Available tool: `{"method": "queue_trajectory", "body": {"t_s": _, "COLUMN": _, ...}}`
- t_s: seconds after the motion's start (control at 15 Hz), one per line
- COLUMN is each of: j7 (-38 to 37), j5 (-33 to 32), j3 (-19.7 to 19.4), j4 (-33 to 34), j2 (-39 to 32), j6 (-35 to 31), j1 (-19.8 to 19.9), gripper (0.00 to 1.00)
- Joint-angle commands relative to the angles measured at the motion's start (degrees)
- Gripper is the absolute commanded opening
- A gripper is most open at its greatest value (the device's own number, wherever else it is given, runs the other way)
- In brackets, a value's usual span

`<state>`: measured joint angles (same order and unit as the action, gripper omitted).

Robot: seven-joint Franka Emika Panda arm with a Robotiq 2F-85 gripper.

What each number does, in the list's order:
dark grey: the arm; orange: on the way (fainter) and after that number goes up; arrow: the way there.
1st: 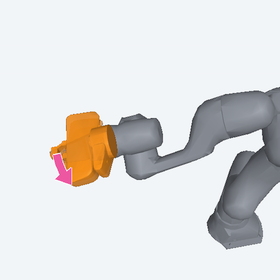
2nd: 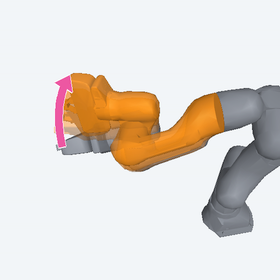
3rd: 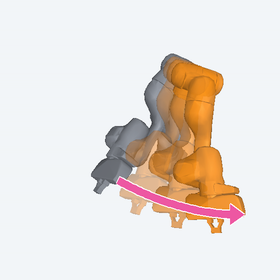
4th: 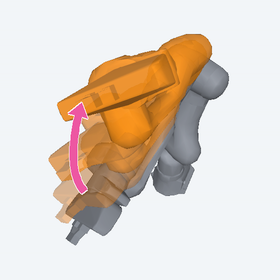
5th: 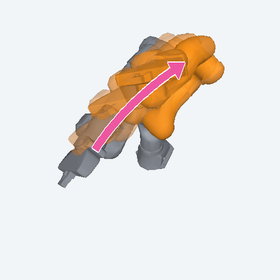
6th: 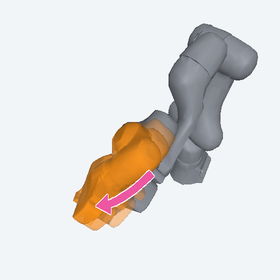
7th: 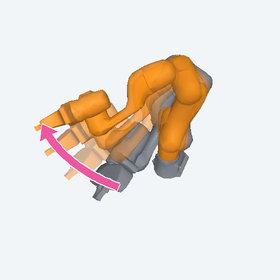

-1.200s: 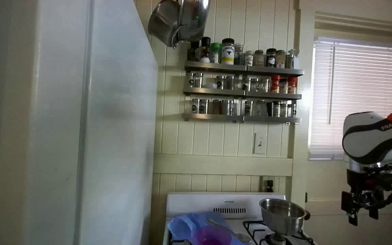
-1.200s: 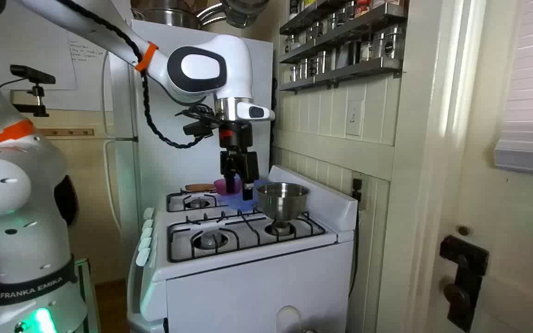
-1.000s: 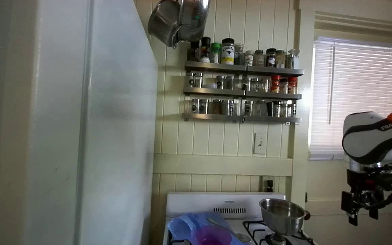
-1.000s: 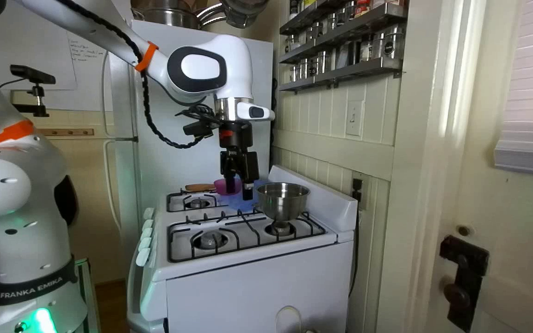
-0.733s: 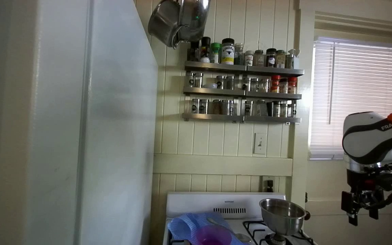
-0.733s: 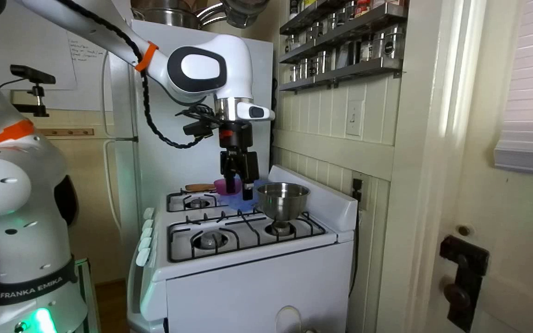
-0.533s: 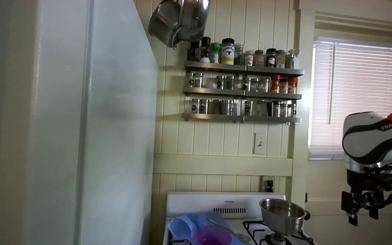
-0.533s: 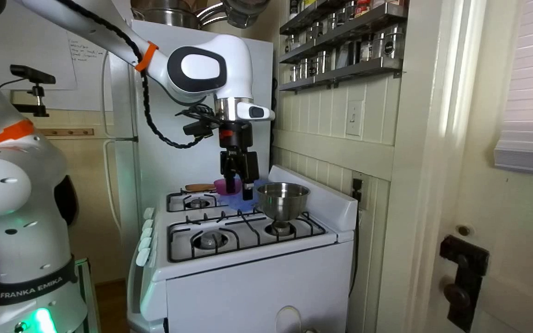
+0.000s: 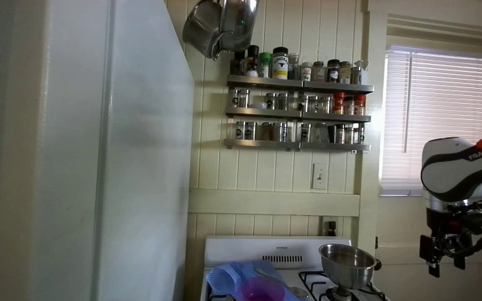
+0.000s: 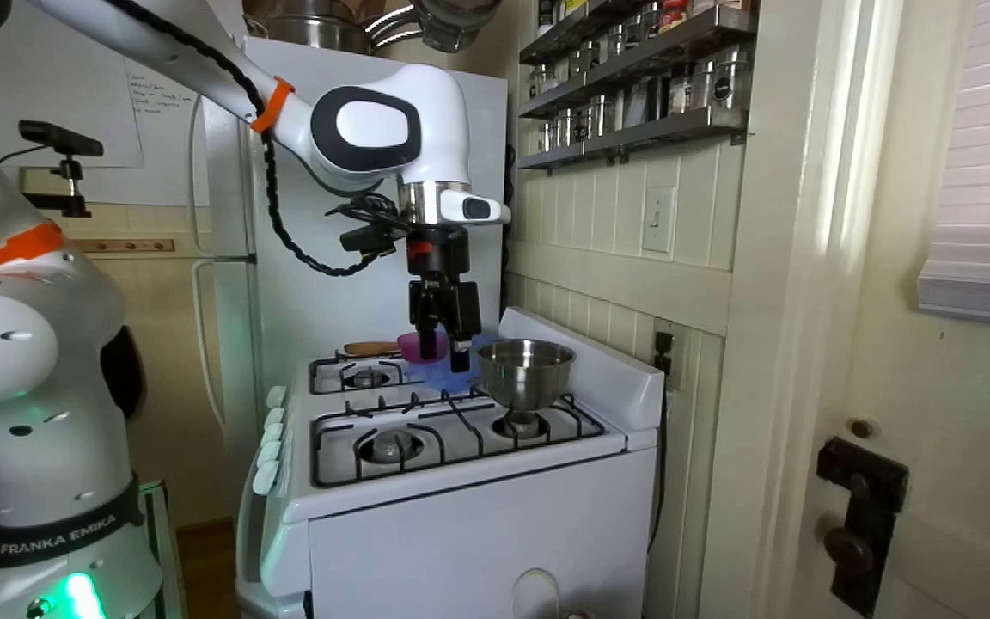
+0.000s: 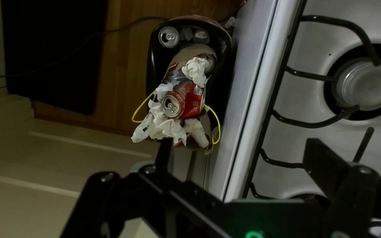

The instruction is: Pick up the pink bowl and spoon, then put them inside the silver bowl

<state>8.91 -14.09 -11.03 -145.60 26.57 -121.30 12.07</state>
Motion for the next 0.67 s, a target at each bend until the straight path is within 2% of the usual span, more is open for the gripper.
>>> {"method": "queue_trajectory", "body": {"t_s": 0.0, "j7": 0.00, "j5": 0.00, "j3": -0.03, "j4": 0.08, "j2": -0.01, "j6": 0.11, "j1": -0.04, "gripper": 1.00}}
{"method": "queue_trajectory", "body": {"t_s": 0.27, "j7": 0.00, "j5": 0.00, "j3": -0.03, "j4": 0.08, "j2": -0.01, "j6": 0.11, "j1": -0.04, "gripper": 1.00}}
{"method": "queue_trajectory", "body": {"t_s": 0.47, "j7": -1.11, "j5": 1.51, "j3": 1.31, "j4": 0.87, "j2": -0.23, "j6": -0.03, "j1": -1.57, "gripper": 1.00}}
{"method": "queue_trajectory", "body": {"t_s": 0.6, "j7": -4.56, "j5": 2.80, "j3": 3.25, "j4": 1.46, "j2": -0.34, "j6": -0.17, "j1": -2.63, "gripper": 1.00}}
